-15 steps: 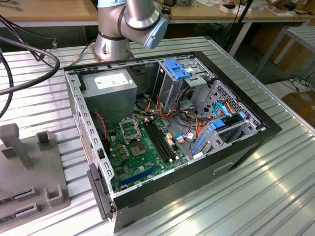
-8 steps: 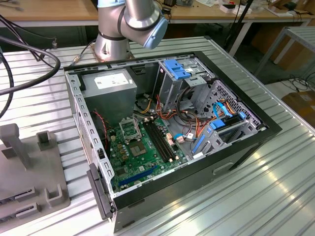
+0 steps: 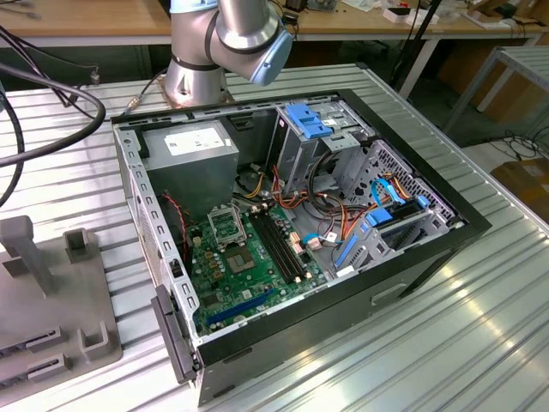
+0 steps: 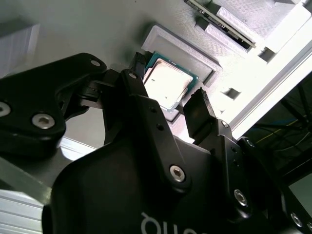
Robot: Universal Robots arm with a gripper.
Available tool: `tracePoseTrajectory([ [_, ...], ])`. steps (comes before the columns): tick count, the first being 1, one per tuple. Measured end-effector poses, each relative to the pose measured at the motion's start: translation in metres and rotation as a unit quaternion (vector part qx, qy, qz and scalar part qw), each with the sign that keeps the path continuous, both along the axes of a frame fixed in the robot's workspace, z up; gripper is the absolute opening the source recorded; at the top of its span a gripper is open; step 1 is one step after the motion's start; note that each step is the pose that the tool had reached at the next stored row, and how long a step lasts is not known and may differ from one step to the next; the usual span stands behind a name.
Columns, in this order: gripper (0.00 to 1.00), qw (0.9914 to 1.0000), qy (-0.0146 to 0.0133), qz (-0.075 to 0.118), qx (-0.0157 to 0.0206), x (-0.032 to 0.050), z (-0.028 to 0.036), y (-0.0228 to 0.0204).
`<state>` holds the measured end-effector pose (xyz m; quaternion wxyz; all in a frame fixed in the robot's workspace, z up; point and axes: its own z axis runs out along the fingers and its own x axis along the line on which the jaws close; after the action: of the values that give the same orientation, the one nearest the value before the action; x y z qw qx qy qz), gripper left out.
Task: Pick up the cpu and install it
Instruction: 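Pick up the cpu and move it towards the insertion slot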
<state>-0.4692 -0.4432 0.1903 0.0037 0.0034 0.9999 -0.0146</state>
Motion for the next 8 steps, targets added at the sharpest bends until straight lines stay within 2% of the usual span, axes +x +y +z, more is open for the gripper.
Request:
tracePoseTrajectory([
  [8, 0.58, 1.0, -0.0001, 0.003, 0.0, 0.0001, -0.0001, 0.0],
])
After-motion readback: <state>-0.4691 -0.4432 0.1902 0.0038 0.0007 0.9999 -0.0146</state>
